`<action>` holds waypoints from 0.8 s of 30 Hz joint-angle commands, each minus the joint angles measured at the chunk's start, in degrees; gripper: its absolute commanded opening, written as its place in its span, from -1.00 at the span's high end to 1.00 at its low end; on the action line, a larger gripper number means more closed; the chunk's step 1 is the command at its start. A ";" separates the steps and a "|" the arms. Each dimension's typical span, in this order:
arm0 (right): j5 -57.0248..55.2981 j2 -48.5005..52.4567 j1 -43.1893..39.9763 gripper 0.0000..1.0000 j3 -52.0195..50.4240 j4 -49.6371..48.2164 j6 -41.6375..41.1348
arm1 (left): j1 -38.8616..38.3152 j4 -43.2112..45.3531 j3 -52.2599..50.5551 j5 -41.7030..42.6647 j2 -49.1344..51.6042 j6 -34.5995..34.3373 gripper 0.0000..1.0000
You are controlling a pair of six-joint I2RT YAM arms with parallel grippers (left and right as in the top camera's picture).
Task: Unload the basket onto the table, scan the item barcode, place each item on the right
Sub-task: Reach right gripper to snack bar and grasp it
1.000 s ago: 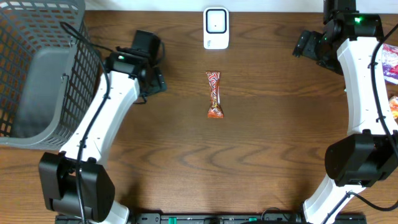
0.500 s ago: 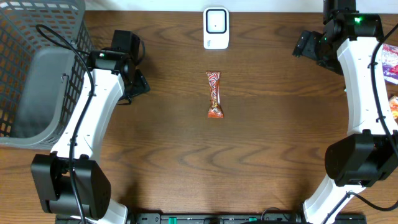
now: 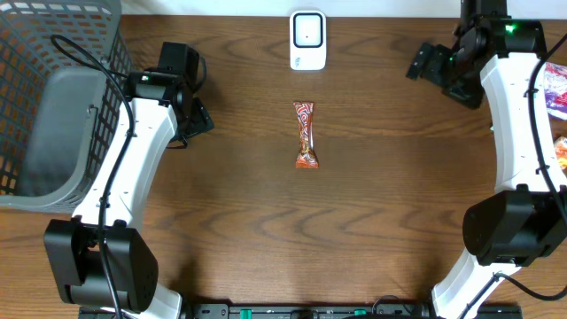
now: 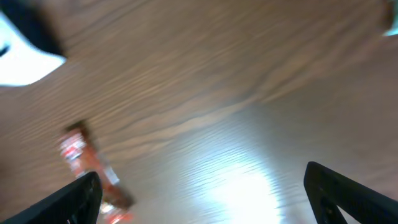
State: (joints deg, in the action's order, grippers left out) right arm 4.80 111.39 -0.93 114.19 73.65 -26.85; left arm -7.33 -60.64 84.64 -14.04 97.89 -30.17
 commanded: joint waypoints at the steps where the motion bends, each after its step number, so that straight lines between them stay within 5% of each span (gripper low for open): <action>1: 11.23 0.15 0.28 -0.99 0.00 -0.79 -3.32 | -0.02 -0.15 -0.04 -0.35 0.59 -0.72 -0.96; 8: 16.15 1.44 5.55 -0.98 0.00 -2.10 1.55 | -0.02 -0.15 -0.04 -0.35 0.59 -0.72 -0.96; 18: 2.05 11.52 21.70 -0.98 0.00 -7.96 2.27 | -0.02 -0.15 -0.04 -0.37 0.59 -0.72 -0.96; 20: 0.74 14.10 24.20 -0.73 0.00 -8.98 2.27 | -0.02 -0.15 -0.04 -0.35 0.59 -0.72 -0.96; 22: 0.42 16.17 26.03 -0.26 0.00 -9.97 2.27 | -0.02 -0.15 -0.04 -0.37 0.59 -0.72 -0.96; 24: 0.42 18.08 27.50 -0.09 0.00 -10.82 2.27 | -0.02 -0.15 -0.04 -0.37 0.59 -0.72 -0.96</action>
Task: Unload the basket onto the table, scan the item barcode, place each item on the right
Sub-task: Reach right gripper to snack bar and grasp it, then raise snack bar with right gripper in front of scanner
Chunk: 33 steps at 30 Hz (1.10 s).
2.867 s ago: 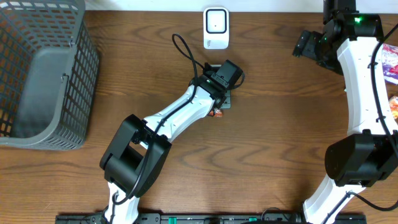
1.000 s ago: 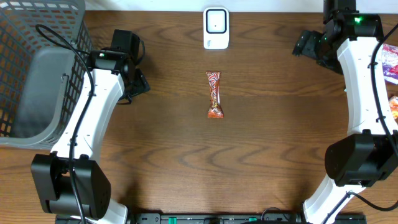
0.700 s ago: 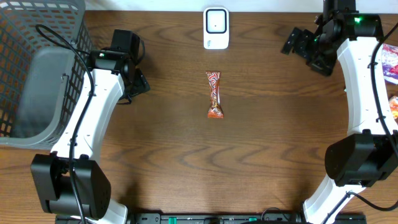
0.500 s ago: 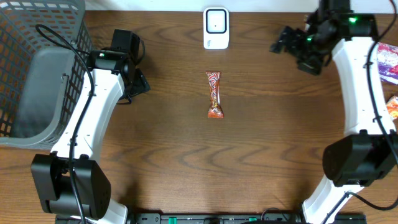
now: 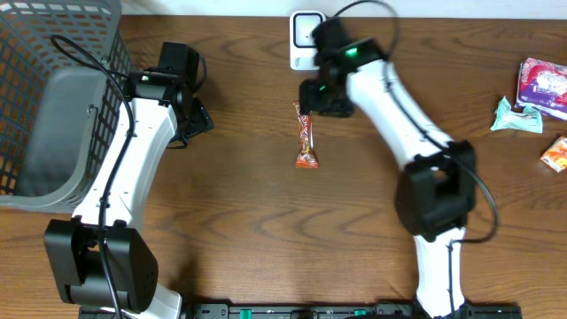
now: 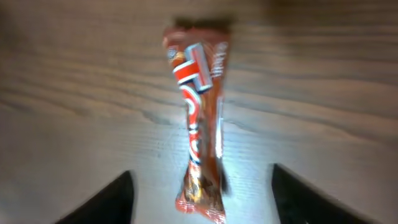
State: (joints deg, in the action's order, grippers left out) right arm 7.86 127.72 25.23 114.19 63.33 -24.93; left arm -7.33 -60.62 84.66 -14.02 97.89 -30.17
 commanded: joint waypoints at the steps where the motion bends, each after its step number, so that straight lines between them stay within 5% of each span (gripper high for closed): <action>1: -2.64 2.49 1.84 -0.09 0.00 -0.76 0.35 | -0.02 -0.17 -0.07 -0.37 0.59 -0.72 -0.96; 6: -2.64 6.32 3.13 -0.25 0.00 -0.98 0.35 | -0.02 -0.17 -0.07 -0.39 0.59 -0.72 -0.95; 8: -2.84 7.93 3.39 -0.08 0.00 -0.83 0.35 | -0.02 -0.17 -0.07 -0.37 0.59 -0.72 -0.95; 12: -2.82 10.47 3.69 0.62 0.00 -0.76 0.33 | -0.02 -0.17 -0.07 -0.37 0.59 -0.72 -0.96; 21: -3.30 11.80 3.74 0.55 0.00 -1.25 0.35 | -0.02 -0.17 -0.07 -0.37 0.59 -0.72 -0.96; 23: -3.54 11.82 3.74 0.98 0.00 -1.20 0.35 | -0.02 -0.17 -0.07 -0.37 0.59 -0.72 -0.95; 33: -5.88 9.49 2.08 0.98 4.50 -1.20 0.42 | -0.02 -0.17 -0.07 -0.37 0.59 -0.72 -0.96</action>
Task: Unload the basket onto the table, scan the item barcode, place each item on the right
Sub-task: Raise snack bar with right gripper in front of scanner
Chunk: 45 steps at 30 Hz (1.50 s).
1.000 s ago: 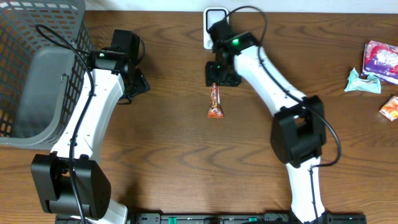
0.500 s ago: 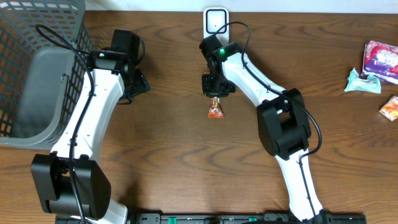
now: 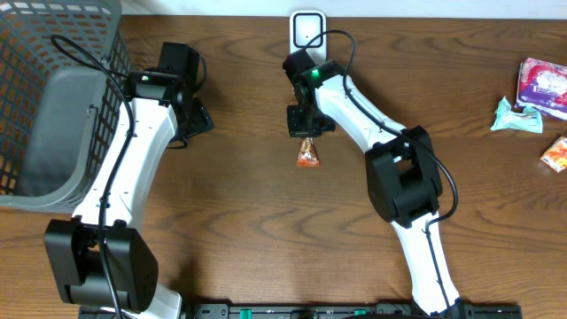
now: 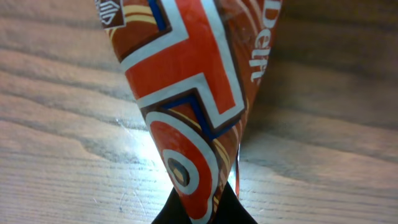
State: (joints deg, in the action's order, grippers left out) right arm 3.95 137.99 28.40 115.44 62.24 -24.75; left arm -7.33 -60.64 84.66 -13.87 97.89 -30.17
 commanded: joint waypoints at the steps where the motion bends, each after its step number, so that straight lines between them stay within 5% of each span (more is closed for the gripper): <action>1: -1.99 -1.44 -1.51 0.98 4.42 -0.11 0.68 | -0.02 -0.15 -0.07 -0.52 0.59 -0.72 -0.96; 11: -9.57 -5.25 -3.61 0.98 14.38 -3.21 2.75 | -0.02 -0.15 -0.07 -0.55 0.59 -0.72 -0.96; 21: -21.49 -6.38 -4.85 0.98 15.85 -19.89 2.75 | -0.02 -0.15 -0.07 -0.52 0.59 -0.72 -0.96; 29: -20.15 -2.99 -5.70 0.98 15.76 -31.34 2.51 | -0.02 -0.15 -0.07 -0.52 0.59 -0.72 -0.96; 45: -18.08 0.48 -6.49 0.98 15.76 -31.85 2.56 | -0.02 -0.15 -0.07 -0.52 0.59 -0.72 -0.96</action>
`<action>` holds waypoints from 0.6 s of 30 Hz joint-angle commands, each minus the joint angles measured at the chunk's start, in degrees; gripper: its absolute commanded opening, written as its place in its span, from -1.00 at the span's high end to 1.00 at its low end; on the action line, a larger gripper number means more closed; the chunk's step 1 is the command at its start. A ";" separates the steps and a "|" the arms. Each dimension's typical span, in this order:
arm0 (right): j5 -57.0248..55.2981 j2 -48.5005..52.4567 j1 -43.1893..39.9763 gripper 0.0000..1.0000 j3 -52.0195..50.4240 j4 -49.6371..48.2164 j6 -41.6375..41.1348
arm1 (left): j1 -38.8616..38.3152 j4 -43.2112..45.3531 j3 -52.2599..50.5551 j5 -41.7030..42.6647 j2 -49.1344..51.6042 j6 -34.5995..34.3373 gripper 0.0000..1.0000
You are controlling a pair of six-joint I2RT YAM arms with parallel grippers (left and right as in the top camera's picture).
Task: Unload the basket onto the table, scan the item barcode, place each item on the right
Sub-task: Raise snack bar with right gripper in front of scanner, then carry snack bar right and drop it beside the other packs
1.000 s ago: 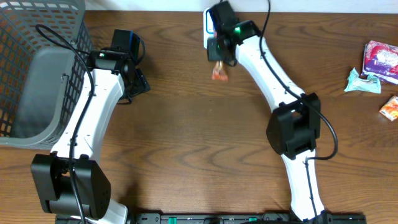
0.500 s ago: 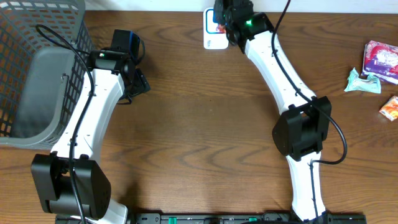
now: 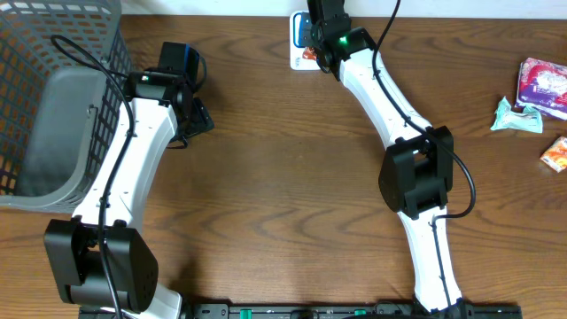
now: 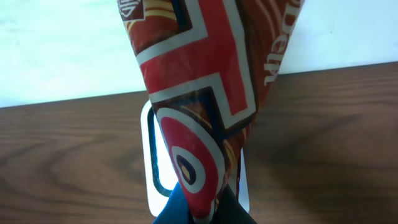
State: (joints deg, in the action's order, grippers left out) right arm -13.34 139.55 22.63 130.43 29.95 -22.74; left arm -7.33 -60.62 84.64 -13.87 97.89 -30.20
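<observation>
The red, brown and white snack bar wrapper (image 4: 205, 93) fills the right wrist view, pinched at its lower end by my right gripper (image 4: 200, 208), which is shut on it. Behind it stands the white barcode scanner (image 4: 151, 186) at the table's far edge. From overhead the right gripper (image 3: 312, 44) holds the bar (image 3: 307, 55) right over the scanner (image 3: 297, 40), which is mostly covered. My left gripper (image 3: 197, 113) hangs over the left part of the table, far from both; its fingers do not show clearly.
A grey mesh basket (image 3: 53, 97) takes up the far left. Several packaged snacks (image 3: 540, 89) lie at the right edge. A white wall (image 4: 62, 43) rises behind the table's far edge.
My right gripper, shut on the bar over the middle of the table, is now at the far edge with the bar held over the scanner. The left arm has not moved.
The bar lay in the table's middle with my right gripper far off at the back right. Then the gripper hovered open above the bar's top end. Then it was shut on the bar there. Now the bar is at the scanner.
</observation>
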 commanded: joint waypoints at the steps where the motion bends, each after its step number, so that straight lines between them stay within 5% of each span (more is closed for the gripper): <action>1: -1.44 -1.38 -0.94 0.98 0.76 1.20 0.48 | -0.02 -0.17 -0.04 -0.52 0.59 -0.70 -0.96; 10: -18.88 -10.34 -6.91 0.98 0.76 16.81 0.07 | -0.02 -0.17 -0.04 -0.52 0.59 -0.70 -0.96; 18: -26.62 -11.91 -19.17 0.97 0.74 35.78 -13.90 | -0.02 -0.17 -0.04 -0.55 0.59 -0.70 -0.96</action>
State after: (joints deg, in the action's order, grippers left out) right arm -34.87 127.68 7.31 130.82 63.22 -29.04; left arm -7.33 -60.62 84.66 -13.89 97.89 -30.20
